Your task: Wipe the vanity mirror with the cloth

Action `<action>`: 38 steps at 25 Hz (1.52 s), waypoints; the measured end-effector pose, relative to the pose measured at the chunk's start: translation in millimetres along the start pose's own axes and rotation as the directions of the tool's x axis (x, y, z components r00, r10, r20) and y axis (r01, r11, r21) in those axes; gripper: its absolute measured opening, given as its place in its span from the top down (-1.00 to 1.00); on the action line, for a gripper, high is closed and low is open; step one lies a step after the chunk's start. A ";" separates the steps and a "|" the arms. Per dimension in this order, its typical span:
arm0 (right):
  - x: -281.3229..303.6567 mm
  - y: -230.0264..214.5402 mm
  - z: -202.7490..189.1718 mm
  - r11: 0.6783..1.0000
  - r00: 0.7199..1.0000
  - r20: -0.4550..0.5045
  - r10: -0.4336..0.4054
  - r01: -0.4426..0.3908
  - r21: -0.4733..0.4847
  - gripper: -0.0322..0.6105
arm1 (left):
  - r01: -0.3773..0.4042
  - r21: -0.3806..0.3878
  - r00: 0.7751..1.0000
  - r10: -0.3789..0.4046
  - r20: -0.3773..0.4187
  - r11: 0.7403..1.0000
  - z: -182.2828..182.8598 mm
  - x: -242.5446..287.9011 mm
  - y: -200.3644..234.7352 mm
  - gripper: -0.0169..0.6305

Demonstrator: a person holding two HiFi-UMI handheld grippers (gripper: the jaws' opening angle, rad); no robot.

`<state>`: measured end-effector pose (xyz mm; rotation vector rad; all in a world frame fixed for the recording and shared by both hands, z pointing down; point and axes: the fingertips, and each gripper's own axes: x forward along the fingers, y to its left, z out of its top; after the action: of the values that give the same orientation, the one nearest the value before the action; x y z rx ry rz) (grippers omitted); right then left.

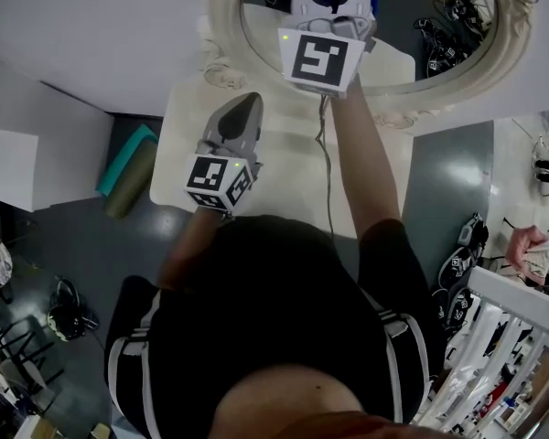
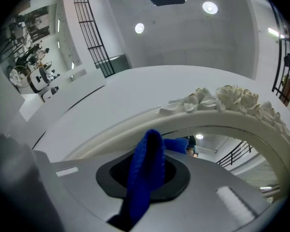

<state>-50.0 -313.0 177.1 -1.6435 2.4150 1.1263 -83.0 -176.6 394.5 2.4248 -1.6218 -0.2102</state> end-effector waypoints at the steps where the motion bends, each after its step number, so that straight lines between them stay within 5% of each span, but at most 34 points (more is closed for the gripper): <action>1: 0.5 9.3 -2.8 1.000 1.000 -0.004 0.014 -0.014 -0.014 0.78 | -0.004 -0.001 1.000 0.004 0.000 1.000 -0.3 -1.3 0.9 0.91; 16: -15.5 129.8 -66.0 0.966 0.977 -0.050 0.210 -0.215 -0.146 0.78 | -0.089 -0.022 0.996 0.088 -0.024 0.996 -14.2 -34.3 22.7 0.91; 30: -56.8 197.5 -145.5 0.921 0.925 -0.126 0.358 -0.372 -0.117 0.78 | -0.138 -0.019 0.990 0.138 -0.035 0.990 -19.8 -70.1 36.0 0.91; 38: -89.4 133.1 -95.5 0.940 0.968 0.034 0.251 -0.252 0.229 0.78 | -0.102 -0.019 0.994 0.102 -0.027 0.995 -14.5 -74.0 24.9 0.91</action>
<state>-82.8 -269.2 355.5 -1.2926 2.6905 0.8242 -130.1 -115.9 414.8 2.3124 -1.7177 -0.1770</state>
